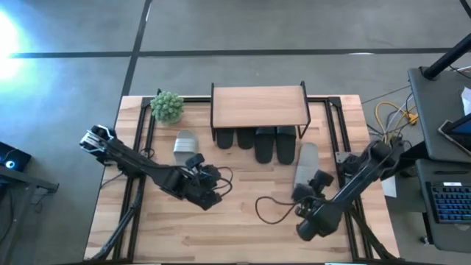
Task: Pick and place slides into the shelf
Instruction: Put the white slide on the shelf
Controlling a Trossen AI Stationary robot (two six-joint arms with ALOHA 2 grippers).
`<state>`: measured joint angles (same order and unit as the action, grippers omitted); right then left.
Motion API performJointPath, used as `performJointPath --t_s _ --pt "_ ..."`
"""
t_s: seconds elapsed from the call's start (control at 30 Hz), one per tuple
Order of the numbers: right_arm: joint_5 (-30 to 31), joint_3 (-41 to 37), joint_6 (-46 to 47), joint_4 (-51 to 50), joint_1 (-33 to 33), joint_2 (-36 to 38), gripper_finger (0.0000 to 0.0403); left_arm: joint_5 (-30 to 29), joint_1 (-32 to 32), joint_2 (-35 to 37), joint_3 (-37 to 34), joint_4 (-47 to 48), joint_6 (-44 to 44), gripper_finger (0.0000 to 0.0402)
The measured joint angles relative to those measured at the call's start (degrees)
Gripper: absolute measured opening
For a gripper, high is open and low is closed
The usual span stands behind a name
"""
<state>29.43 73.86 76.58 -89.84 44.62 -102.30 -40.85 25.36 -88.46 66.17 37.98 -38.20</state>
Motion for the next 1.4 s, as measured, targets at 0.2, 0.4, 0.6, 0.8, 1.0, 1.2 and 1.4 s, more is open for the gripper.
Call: performJointPath --t_s 0.2,0.4,0.6,0.8,1.0,1.2,1.4 --pt "-1.9 -0.1 4.5 -0.1 0.0 -2.6 0.0203 0.0 0.2 -1.4 0.0 0.0 0.0 0.0" --pt "-5.5 -0.6 4.4 0.3 0.4 -4.0 0.0219 -0.2 0.5 -1.4 -0.1 0.0 0.0 0.0" --pt "-5.6 -4.3 3.3 2.0 0.3 -4.7 0.0219 -0.3 0.6 -1.4 -0.1 0.0 0.0 0.0" --pt "-5.5 -8.4 3.4 2.3 -0.6 -4.5 0.0219 -0.3 0.6 -1.4 -0.1 0.0 0.0 0.0" --pt "-5.5 -11.2 3.4 5.8 -1.9 -4.4 0.0219 -0.3 0.6 -1.4 -0.1 0.0 0.0 0.0" --pt "-4.6 -13.1 2.9 5.8 -3.2 -4.4 0.0201 -0.3 0.6 -1.4 -0.1 0.0 -0.1 0.0" --pt "-4.1 -14.4 3.4 7.1 -3.9 -4.3 0.0126 -0.2 0.6 -1.4 -0.1 0.0 -0.2 0.0"
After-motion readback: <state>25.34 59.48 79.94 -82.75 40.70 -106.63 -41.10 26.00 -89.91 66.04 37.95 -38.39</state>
